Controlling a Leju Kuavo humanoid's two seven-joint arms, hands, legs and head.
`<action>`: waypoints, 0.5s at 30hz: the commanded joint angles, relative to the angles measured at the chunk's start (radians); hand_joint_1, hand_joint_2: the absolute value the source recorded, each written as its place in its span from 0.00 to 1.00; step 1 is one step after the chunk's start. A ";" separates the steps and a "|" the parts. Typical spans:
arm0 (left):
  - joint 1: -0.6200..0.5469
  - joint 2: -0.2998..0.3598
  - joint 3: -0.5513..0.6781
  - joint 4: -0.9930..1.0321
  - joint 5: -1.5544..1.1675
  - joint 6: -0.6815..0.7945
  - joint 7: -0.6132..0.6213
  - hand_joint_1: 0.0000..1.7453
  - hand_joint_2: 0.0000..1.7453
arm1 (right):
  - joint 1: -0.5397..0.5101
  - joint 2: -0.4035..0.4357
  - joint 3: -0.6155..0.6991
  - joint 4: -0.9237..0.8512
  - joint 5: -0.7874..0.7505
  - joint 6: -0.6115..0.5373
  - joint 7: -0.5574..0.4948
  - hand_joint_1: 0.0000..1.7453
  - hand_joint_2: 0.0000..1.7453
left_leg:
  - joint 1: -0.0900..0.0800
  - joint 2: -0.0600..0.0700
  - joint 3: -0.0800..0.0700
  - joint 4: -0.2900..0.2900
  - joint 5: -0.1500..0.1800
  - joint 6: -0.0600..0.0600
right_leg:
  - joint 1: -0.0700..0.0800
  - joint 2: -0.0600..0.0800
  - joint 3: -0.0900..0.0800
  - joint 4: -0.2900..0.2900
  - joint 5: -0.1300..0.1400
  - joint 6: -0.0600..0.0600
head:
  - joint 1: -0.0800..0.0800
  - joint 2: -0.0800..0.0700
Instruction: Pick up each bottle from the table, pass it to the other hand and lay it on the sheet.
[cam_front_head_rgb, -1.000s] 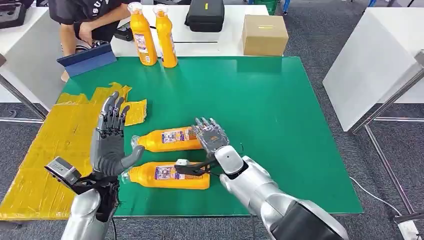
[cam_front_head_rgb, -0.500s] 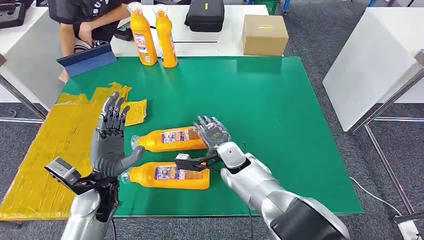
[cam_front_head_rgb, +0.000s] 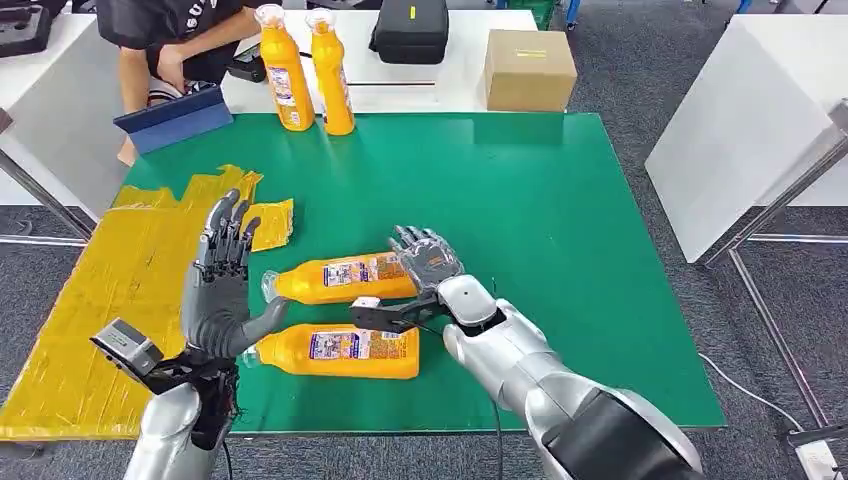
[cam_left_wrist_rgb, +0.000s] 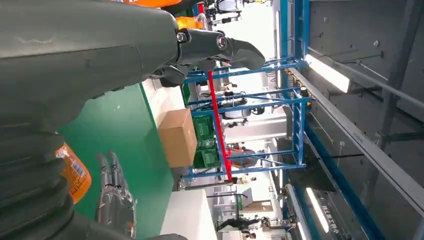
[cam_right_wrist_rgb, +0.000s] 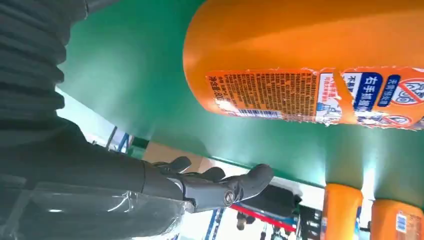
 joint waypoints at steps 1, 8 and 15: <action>-0.009 0.004 -0.015 0.035 -0.001 -0.007 0.006 0.00 1.00 | -0.074 0.024 -0.036 0.065 -0.005 0.072 -0.008 0.00 1.00 | 0.000 0.000 0.001 0.001 -0.001 -0.003 | 0.000 -0.001 0.001 0.001 -0.001 -0.001 | 0.000 0.000; -0.004 0.005 -0.023 0.024 -0.001 -0.011 0.006 0.00 1.00 | -0.071 0.029 -0.049 0.072 -0.018 0.109 -0.004 0.00 1.00 | 0.000 -0.001 0.001 0.000 0.000 -0.002 | 0.000 -0.001 0.001 0.000 -0.001 -0.001 | 0.000 0.000; 0.007 0.008 -0.024 0.018 -0.001 -0.013 0.006 0.00 1.00 | -0.073 0.031 -0.066 0.073 -0.036 0.136 -0.009 0.00 1.00 | 0.000 -0.001 0.001 0.001 -0.001 -0.003 | 0.000 -0.002 0.001 0.001 -0.001 -0.001 | 0.000 0.000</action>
